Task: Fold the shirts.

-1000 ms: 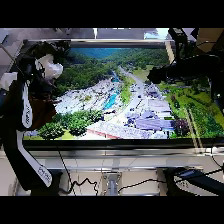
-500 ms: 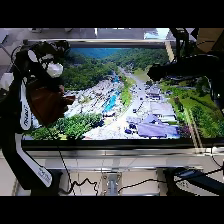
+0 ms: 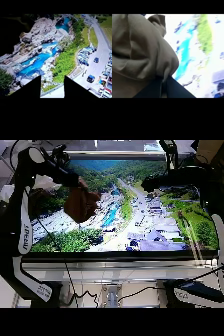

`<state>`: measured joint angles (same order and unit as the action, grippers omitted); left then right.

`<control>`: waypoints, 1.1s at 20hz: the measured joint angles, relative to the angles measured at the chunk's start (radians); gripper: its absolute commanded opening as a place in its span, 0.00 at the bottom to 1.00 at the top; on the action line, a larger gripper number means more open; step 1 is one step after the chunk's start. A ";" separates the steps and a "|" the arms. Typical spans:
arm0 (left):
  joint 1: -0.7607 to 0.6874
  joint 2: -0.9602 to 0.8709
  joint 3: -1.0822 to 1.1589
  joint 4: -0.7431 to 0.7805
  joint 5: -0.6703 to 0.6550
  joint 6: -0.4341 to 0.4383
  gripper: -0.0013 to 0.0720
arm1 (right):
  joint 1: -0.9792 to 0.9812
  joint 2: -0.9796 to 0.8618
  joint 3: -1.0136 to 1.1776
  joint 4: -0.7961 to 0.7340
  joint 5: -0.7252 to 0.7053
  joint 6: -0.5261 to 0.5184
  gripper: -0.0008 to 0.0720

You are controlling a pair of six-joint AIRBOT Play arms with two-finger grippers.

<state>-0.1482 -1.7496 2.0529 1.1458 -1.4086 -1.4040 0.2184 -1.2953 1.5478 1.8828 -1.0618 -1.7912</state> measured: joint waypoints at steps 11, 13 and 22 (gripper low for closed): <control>-0.357 0.068 0.000 -0.055 0.131 0.075 0.05 | 0.026 -0.121 0.000 0.142 -0.008 -0.090 0.49; -0.372 0.069 0.000 -0.051 0.131 0.079 0.05 | 0.047 -0.148 0.000 0.142 -0.007 -0.135 0.80; -0.389 0.070 0.000 -0.031 0.113 0.095 0.06 | 0.097 -0.200 0.000 -0.009 -0.036 -0.248 0.87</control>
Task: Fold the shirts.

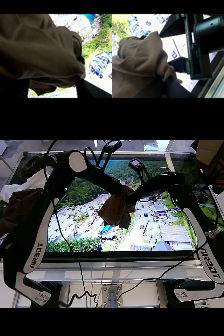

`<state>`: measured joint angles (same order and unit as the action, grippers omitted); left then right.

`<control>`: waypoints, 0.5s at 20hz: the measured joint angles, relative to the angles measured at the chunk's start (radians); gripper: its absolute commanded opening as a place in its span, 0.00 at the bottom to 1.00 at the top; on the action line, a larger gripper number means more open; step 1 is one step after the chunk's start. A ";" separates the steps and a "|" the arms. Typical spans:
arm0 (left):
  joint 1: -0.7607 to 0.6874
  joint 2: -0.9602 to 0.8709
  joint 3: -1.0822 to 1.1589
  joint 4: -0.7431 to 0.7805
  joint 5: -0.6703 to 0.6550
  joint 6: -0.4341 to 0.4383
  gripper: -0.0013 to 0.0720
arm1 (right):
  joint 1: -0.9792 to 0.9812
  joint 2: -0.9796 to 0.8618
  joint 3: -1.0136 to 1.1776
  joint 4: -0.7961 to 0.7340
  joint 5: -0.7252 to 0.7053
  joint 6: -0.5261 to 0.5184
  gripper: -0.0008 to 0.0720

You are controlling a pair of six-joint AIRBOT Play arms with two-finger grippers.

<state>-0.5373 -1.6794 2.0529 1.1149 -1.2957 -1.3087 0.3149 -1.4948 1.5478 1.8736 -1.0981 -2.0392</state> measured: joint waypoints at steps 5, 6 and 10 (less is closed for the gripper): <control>0.000 0.018 0.000 -0.041 -0.006 0.027 0.06 | 0.018 -0.050 0.000 -0.020 -0.003 -0.008 0.24; 0.000 0.022 0.000 -0.047 -0.006 0.034 0.06 | 0.022 -0.062 0.000 -0.018 0.010 -0.007 0.06; 0.000 0.031 0.000 0.000 -0.014 0.050 0.06 | 0.026 -0.095 0.000 -0.019 0.075 0.015 0.05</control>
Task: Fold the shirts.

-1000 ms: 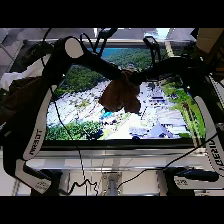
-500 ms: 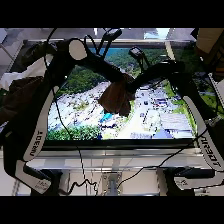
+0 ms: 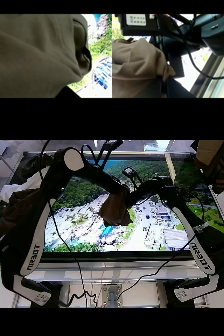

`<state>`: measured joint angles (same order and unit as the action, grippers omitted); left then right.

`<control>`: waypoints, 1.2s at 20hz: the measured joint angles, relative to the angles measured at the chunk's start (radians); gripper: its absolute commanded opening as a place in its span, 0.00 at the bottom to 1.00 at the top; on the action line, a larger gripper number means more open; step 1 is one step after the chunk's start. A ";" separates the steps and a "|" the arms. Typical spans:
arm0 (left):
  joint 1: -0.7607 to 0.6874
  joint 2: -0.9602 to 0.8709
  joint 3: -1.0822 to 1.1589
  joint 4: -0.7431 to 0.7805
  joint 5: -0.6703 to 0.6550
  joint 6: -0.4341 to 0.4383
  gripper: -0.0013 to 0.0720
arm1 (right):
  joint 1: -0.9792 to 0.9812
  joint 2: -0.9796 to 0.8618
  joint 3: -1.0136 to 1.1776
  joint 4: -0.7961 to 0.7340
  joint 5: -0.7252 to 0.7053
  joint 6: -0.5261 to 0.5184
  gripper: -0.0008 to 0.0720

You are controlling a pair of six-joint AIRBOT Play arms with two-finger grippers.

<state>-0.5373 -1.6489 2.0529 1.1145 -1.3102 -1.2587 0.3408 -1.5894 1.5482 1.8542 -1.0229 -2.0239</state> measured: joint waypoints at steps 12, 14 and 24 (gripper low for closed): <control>0.063 -0.005 -0.024 0.551 0.029 -0.113 0.33 | -0.041 -0.011 0.031 -0.622 0.075 0.361 0.05; 0.100 -0.008 -0.026 0.564 0.072 -0.128 0.44 | -0.080 -0.011 0.063 -0.629 0.085 0.405 0.05; 0.229 -0.081 -0.039 0.378 0.097 -0.163 0.68 | -0.216 0.028 0.181 -0.394 0.113 0.378 0.14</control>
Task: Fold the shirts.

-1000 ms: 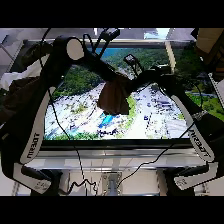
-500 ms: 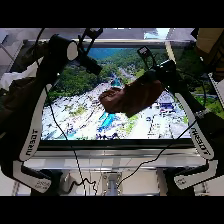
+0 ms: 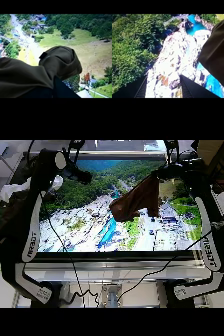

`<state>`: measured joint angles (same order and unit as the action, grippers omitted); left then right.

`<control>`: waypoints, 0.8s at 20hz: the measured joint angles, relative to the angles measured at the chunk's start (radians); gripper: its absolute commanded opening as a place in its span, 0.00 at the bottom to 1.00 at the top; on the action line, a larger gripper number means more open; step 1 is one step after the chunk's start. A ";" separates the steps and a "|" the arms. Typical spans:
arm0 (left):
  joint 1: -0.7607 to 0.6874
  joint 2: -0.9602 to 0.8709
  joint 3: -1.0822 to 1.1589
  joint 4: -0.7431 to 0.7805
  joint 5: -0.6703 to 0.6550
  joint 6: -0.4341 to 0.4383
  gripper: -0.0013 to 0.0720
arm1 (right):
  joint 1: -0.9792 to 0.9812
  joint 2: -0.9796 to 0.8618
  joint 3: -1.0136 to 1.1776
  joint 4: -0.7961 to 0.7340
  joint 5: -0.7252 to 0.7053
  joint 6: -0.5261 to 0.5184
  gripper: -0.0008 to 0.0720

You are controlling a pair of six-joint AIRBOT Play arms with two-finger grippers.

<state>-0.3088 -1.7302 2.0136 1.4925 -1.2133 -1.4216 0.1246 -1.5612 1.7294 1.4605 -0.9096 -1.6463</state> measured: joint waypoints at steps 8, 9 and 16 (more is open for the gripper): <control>-0.025 -0.191 -0.003 -0.342 -0.075 0.004 0.83 | -0.009 0.004 0.008 -0.024 -0.063 -0.011 0.62; -0.037 -0.215 -0.003 -0.363 -0.085 0.004 0.87 | -0.009 0.004 0.007 -0.027 -0.078 -0.011 0.62; -0.123 -0.332 -0.003 -0.434 -0.087 0.006 0.91 | -0.009 0.004 0.007 -0.030 -0.126 -0.011 0.62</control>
<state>-0.4320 -2.0621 2.0109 1.0588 -1.2999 -1.4155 0.1158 -1.5574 1.7367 1.4307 -1.0359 -1.6573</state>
